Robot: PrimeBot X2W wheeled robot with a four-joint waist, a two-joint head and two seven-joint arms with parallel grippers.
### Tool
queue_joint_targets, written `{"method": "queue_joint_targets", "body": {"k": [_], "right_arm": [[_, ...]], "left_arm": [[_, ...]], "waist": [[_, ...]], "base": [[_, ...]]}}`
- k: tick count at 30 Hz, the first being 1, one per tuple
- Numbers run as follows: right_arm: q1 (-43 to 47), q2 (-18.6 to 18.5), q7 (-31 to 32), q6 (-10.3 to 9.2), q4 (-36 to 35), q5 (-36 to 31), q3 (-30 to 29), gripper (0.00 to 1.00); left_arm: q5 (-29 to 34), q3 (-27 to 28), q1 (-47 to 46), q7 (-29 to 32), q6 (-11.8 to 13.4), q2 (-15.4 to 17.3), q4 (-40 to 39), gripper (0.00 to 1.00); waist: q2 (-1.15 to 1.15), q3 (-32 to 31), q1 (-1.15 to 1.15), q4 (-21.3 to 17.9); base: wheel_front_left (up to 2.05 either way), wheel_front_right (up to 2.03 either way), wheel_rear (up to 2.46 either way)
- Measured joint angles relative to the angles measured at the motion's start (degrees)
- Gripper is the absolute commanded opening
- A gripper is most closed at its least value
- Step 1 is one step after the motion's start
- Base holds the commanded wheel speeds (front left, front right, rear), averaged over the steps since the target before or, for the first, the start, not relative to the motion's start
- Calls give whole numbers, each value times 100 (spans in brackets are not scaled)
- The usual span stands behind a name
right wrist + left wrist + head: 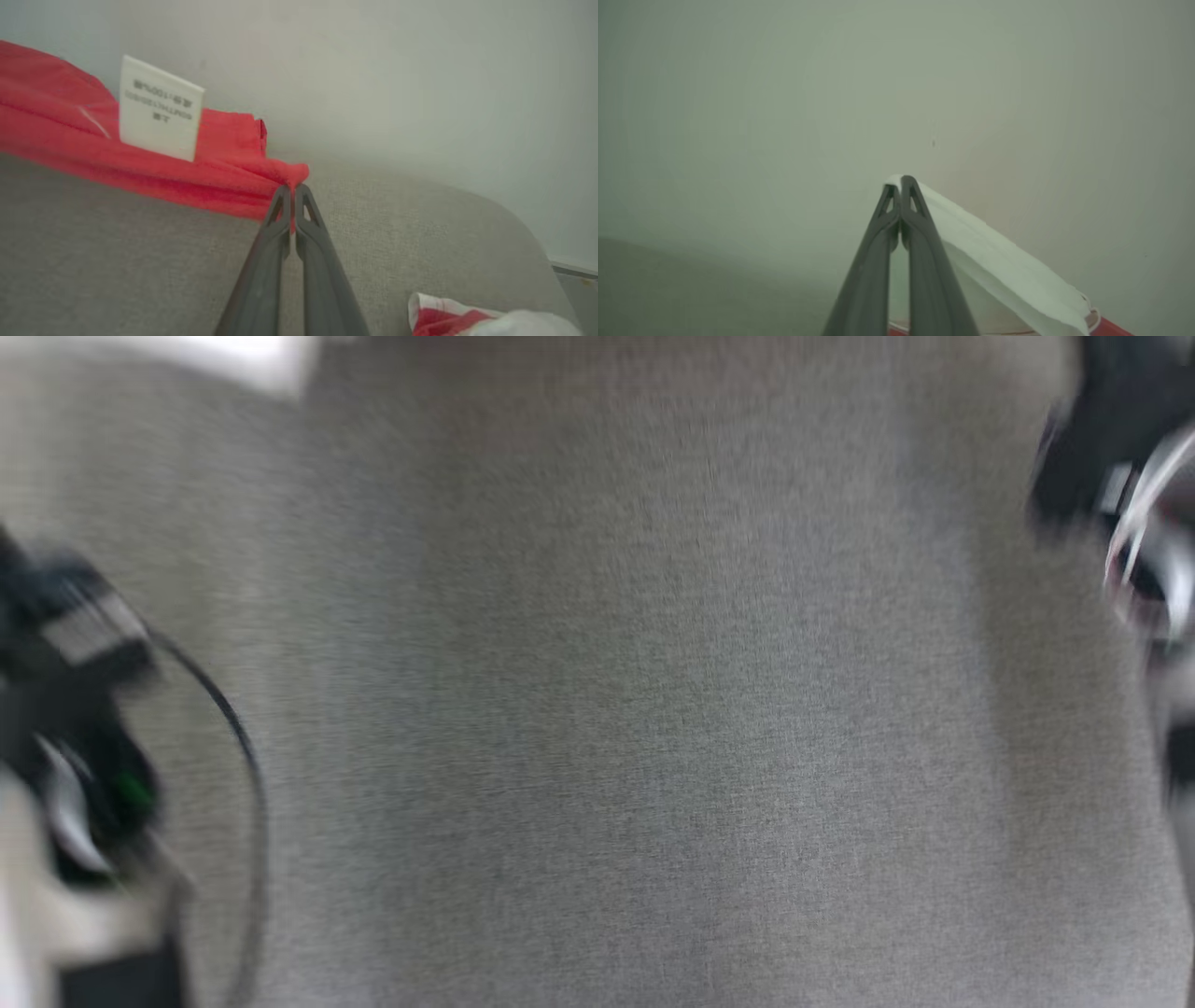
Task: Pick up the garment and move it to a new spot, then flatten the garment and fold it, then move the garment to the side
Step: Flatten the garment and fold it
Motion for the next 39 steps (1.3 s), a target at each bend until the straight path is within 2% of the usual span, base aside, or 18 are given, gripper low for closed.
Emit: {"method": "queue_joint_targets", "body": {"k": [3,4,8,13,16,19,23,26,33,39], "right_arm": [[1058,-98,794,0,-699,94,-203,0],[1058,-98,794,0,-699,94,-203,0],[2235,31,1594,-1,-1555,112,-666,0],[3330,378,2250,-1,-2257,138,-881,0],[3827,601,2546,-1,-2513,121,-975,0],[4257,713,2850,-1,-2635,49,-1049,0],[4700,803,3182,-1,-2810,-12,-1169,0],[4911,895,3273,-1,-2921,-49,-1325,0],[5030,1057,3243,-1,-3009,-158,-1551,0],[5145,1087,3272,-1,-3023,-319,-1834,0]], "left_arm": [[89,-82,783,0,-49,-218,-19,0],[89,-82,783,0,-49,-218,-19,0],[154,-297,1553,0,-70,-314,26,0],[-332,-827,2257,0,-73,-343,260,0],[-772,-1359,2579,55,-192,-335,552,0],[-1182,-2015,2823,760,-250,-141,858,0],[-1730,-2351,3036,1437,-252,214,1024,0],[-2127,-2447,3190,1856,-256,336,1037,0],[-2888,-2226,3560,2447,-264,577,851,0],[-3758,-2455,4139,3541,-115,709,474,0]], "waist": [[0,-302,0,87],[0,-302,0,87],[-1,-706,-1,215],[-1,-1195,-1,378],[-1,-1476,-1,471],[-1,-1739,0,563],[-1,-2036,0,692],[-1,-2206,0,794],[0,-2383,1,1000],[0,-2443,1,1112]], "base": [[0,0,0],[0,0,0],[0,0,0],[0,0,0],[0,0,0],[0,0,0],[0,0,0],[0,0,0],[0,0,0],[0,0,0]]}}
